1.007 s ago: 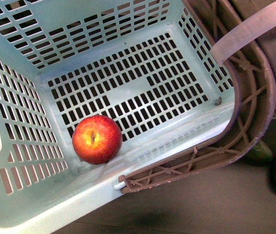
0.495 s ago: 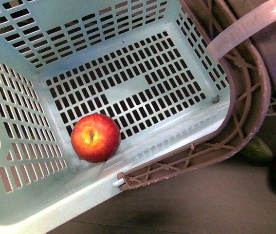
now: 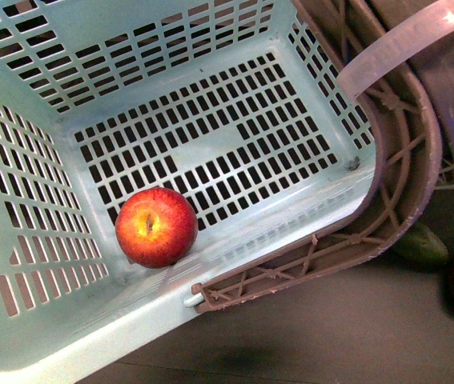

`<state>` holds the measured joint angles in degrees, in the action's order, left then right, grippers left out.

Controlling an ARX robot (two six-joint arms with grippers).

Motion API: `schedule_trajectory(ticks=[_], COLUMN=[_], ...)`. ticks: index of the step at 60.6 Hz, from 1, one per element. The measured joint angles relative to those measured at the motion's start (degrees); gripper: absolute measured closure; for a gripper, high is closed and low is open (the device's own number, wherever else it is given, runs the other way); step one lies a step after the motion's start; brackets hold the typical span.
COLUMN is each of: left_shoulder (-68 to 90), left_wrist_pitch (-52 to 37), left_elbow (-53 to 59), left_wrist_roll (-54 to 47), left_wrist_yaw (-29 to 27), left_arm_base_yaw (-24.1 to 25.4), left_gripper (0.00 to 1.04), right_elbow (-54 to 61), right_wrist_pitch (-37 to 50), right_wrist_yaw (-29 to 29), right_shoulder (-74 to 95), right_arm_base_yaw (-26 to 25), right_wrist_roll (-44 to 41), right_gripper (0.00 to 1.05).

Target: Pick apple with right arm and hold basket with left

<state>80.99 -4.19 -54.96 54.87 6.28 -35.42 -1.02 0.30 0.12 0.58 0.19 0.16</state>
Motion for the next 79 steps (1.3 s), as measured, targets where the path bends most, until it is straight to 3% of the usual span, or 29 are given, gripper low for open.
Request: schedule_trajectory(ticks=[10,18,44,47,52,56,79], left_shoulder=[0.0,0.0,0.0,0.1,1.4,3.2,13.3], left_wrist_pitch=[0.0,0.0,0.0,0.8,0.9,0.5,-2.0], left_elbow=[0.0,0.0,0.0,-0.4,-1.7,-3.3,-6.9], left_wrist_roll=[0.1,-0.1,0.0,2.1,9.7,15.0,24.9], left_wrist_yaw=[0.1,-0.1,0.1,-4.8,-14.8,-18.2,-16.6], left_arm_base_yaw=[0.0,0.0,0.0,-0.4,-0.1,2.9,18.8], left_gripper=[0.9,0.9,0.9,0.9,0.9,0.9,0.9], right_elbow=[0.0,0.0,0.0,0.0,0.0,0.0,0.0], right_wrist_pitch=[-0.2,-0.2,-0.2,-0.2,-0.2,-0.2,-0.2], right_wrist_yaw=[0.0,0.0,0.0,0.0,0.0,0.0,0.0], right_shoulder=[-0.2,-0.2,-0.2,-0.2,-0.2,-0.3,-0.3], right_arm_base_yaw=[0.0,0.0,0.0,0.0,0.0,0.0,0.0], right_wrist_roll=[0.0,0.0,0.0,0.0,0.0,0.0,0.0], right_gripper=[1.02,0.77,0.14,0.07,0.09,0.09,0.09])
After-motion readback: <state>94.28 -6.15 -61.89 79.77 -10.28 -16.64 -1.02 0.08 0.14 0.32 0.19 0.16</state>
